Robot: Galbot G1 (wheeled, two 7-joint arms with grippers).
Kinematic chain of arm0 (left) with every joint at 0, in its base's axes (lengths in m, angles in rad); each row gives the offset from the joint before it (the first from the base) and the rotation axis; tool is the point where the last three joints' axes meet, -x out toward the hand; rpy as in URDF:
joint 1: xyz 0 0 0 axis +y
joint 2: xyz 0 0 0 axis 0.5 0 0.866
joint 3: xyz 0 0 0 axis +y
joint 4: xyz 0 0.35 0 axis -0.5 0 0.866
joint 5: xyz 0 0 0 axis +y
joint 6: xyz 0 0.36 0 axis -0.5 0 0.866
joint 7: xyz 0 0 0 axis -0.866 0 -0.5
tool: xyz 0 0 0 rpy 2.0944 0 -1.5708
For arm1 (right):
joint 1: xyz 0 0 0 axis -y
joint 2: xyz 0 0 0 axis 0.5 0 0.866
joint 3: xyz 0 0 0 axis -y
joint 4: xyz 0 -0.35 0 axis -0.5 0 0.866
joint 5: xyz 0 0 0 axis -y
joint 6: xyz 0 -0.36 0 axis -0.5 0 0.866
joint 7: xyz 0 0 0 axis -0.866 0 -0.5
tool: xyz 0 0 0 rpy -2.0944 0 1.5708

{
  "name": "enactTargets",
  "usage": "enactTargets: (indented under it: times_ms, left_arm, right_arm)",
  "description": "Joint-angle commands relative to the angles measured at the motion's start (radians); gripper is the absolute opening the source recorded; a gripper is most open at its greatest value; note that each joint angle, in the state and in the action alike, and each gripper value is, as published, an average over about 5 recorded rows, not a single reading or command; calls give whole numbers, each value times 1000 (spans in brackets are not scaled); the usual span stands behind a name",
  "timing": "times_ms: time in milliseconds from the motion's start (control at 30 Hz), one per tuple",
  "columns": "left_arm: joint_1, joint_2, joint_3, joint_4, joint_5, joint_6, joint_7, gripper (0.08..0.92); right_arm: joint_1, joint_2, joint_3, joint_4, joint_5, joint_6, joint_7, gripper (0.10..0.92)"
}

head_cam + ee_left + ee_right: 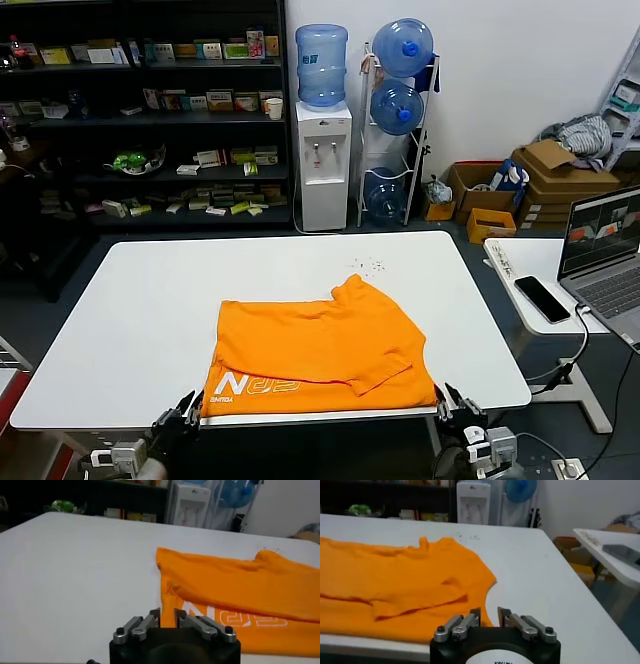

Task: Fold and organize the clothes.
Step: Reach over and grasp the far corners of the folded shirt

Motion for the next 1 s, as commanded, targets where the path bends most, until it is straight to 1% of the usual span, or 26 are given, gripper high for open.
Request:
enactTargets:
  times_ms: [33, 133, 233, 333, 367, 433, 567, 800, 900, 1000]
  left_arm:
    - [-291, 93, -4, 16, -43, -22, 19, 431]
    - [-520, 72, 94, 210, -81, -16, 38, 517]
    - [-721, 18, 204, 442, -86, -10, 63, 604]
    - [-846, -37, 266, 655, -79, 0, 91, 691]
    - [-869, -51, 276, 718, -74, 3, 99, 717]
    - [-904, -71, 290, 817, -61, 8, 116, 770]
    - [-920, -87, 298, 884, -50, 15, 130, 818]
    - [-918, -111, 312, 900, -27, 12, 139, 818]
    - [-922, -130, 319, 913, 3, 4, 143, 771]
    - [-927, -145, 323, 926, 24, 2, 141, 689]
  right_arm:
    - [413, -4, -62, -88, 106, -17, 3, 493]
    - [675, 65, -171, -351, 127, -26, -7, 579]
    - [870, 152, -270, -606, 115, -27, -43, 666]
    - [971, 224, -328, -775, 96, -39, -77, 751]
    - [987, 241, -339, -817, 89, -43, -89, 777]
    - [1011, 272, -357, -897, 72, -48, -109, 805]
    - [1016, 307, -366, -976, 52, -51, -137, 822]
    - [999, 332, -357, -1029, 40, -55, -160, 814]
    - [992, 335, -356, -1036, 35, -63, -166, 760]
    - [987, 337, -358, -1041, 34, -75, -170, 673]
